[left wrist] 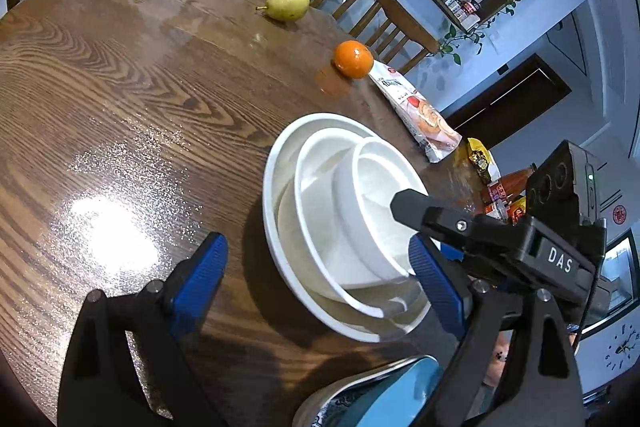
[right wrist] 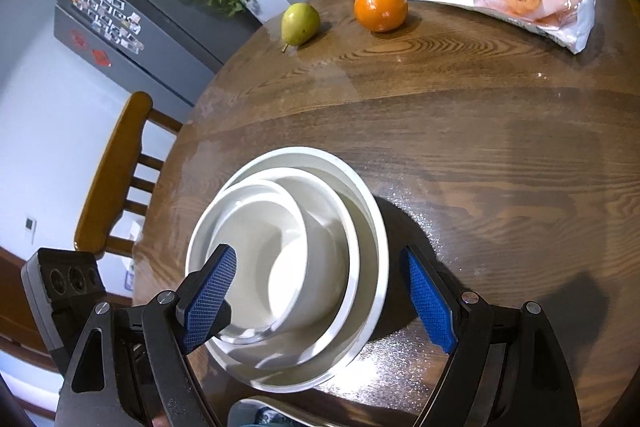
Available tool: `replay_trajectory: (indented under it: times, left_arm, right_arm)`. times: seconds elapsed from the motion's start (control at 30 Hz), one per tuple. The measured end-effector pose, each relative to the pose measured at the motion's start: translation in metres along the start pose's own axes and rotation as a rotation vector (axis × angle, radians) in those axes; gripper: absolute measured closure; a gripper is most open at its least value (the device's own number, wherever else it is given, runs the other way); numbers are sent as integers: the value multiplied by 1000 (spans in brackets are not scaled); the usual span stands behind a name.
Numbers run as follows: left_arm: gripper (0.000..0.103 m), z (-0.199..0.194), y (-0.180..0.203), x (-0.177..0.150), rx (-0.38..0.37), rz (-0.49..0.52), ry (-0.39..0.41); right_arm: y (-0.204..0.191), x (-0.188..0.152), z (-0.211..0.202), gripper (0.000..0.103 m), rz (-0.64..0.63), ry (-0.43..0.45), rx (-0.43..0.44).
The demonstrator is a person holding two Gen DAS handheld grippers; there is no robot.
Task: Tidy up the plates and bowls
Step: 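Close both tools on opposite rims of the outer white bowl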
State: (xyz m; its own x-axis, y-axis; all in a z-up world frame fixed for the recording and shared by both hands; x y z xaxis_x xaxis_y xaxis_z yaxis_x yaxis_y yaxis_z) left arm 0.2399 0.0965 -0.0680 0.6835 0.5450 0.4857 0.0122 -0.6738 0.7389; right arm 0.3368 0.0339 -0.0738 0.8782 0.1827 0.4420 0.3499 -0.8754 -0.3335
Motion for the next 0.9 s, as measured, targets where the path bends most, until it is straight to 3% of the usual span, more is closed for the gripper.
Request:
replay_trajectory:
  times: [0.63, 0.83, 0.9]
  left_arm:
    - [13, 1, -4, -3, -32, -60, 11]
    - [18, 0, -2, -3, -46, -64, 19]
    - [21, 0, -1, -4, -58, -69, 20]
  right_arm:
    - [9, -4, 13, 19, 60, -30, -7]
    - [9, -4, 14, 25, 74, -28, 13]
    - [8, -4, 16, 33, 87, -35, 42]
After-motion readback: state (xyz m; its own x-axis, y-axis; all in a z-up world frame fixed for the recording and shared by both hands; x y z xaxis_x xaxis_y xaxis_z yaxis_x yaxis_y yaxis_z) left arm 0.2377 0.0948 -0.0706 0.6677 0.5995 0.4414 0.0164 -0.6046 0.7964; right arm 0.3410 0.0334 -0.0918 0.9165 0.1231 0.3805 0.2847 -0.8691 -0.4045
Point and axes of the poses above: each gripper's, at about its wrist camera, not at the fingertips, and z roughly the way its jaws point, y to its right, x to its top, the point moved 7 cm from there along z, roughly the way its jaws point, and after that the axes turned 14 degrees about -x, right-handed, at the moved point
